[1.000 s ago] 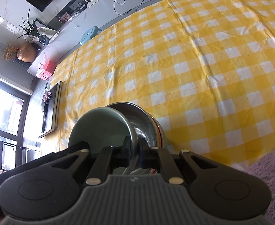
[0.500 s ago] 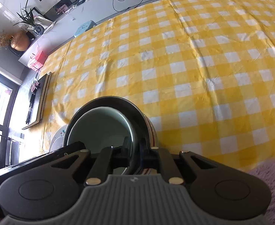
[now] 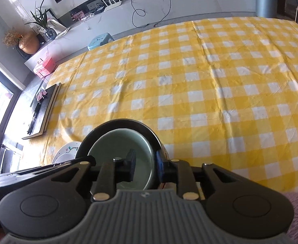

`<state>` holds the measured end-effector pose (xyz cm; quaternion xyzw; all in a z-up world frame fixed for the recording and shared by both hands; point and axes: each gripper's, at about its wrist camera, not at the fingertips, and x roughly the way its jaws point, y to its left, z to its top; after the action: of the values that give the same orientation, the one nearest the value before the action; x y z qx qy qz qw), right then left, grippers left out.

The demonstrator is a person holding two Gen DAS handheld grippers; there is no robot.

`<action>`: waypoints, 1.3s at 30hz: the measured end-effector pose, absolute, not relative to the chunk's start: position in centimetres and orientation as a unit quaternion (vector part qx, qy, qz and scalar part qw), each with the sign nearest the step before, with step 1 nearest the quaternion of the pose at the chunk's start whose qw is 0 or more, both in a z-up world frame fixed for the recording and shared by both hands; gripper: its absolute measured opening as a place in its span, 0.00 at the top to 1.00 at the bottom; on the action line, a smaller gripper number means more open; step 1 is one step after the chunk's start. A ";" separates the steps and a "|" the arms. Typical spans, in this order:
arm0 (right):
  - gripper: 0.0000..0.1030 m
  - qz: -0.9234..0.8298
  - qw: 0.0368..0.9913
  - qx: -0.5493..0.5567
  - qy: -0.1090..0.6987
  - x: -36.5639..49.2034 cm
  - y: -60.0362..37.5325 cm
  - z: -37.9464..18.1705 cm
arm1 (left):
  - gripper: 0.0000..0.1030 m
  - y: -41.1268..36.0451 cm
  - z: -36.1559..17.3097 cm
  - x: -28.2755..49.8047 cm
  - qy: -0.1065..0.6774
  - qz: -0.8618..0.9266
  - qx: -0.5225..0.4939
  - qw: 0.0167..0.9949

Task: Organize plates and bowls
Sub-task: 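Carry the green bowl with both grippers and lower it into the orange bowl, then close both grippers on the rim of the nested bowl stack, then lift the nested bowls with both grippers and carry them over the plate stack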

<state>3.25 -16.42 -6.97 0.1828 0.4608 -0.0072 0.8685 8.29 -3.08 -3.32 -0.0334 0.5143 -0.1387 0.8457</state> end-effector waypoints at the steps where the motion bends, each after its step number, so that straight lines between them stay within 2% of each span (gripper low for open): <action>1: 0.78 -0.008 0.871 0.181 0.457 3.2 -16.5 -6.8 | 0.89 -3.0 -3.2 8.3 0.513 -0.140 -0.034 0.846; 3: 0.74 -0.010 0.879 0.176 0.443 2.9 -16.6 -6.3 | 0.89 -3.0 -2.9 8.2 0.509 -0.141 -0.035 0.848; 5: 0.71 -0.008 0.888 0.173 0.425 2.6 -16.8 -5.6 | 0.83 -2.9 -2.4 8.1 0.503 -0.145 -0.038 0.851; 8: 0.58 -0.003 0.902 0.172 0.396 2.1 -17.2 -4.5 | 0.70 -2.7 -1.3 7.7 0.486 -0.157 -0.043 0.859; 10: 0.56 -0.005 0.907 0.171 0.384 1.9 -17.6 -4.1 | 0.55 -2.6 -0.6 7.4 0.472 -0.166 -0.045 0.865; 11: 0.53 -0.006 0.909 0.173 0.379 1.8 -17.9 -4.0 | 0.52 -2.6 -0.3 7.2 0.464 -0.168 -0.045 0.869; 13: 0.42 -0.008 0.908 0.185 0.375 1.7 -18.6 -4.1 | 0.39 -2.5 0.1 6.9 0.450 -0.171 -0.042 0.876; 14: 0.37 -0.009 0.907 0.192 0.376 1.7 -19.0 -4.2 | 0.36 -2.5 0.2 6.8 0.444 -0.171 -0.041 0.879; 16: 0.35 -0.014 0.901 0.204 0.382 1.6 -19.7 -4.8 | 0.27 -2.3 0.2 6.6 0.438 -0.169 -0.045 0.882; 17: 0.32 -0.017 0.898 0.208 0.387 1.6 -19.9 -5.2 | 0.26 -2.1 0.0 6.6 0.438 -0.165 -0.051 0.882; 19: 0.31 -0.023 0.892 0.213 0.397 1.6 -20.3 -5.9 | 0.21 -1.6 -0.5 6.6 0.446 -0.154 -0.068 0.879; 26: 0.28 -0.012 0.849 0.276 0.450 2.5 -21.3 -9.3 | 0.21 0.9 -3.8 7.3 0.496 -0.113 -0.163 0.846; 33: 0.28 0.012 0.802 0.345 0.487 3.5 -21.6 -12.1 | 0.21 1.0 -6.3 8.0 0.526 -0.114 -0.201 0.819; 39: 0.28 0.023 0.766 0.396 0.507 4.2 -22.0 -13.9 | 0.29 1.1 -7.8 8.4 0.541 -0.107 -0.226 0.803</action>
<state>4.18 -21.98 -13.88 0.3956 0.5066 0.0231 0.7657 8.40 1.14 -7.79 -0.2258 0.5406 -0.1068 0.8033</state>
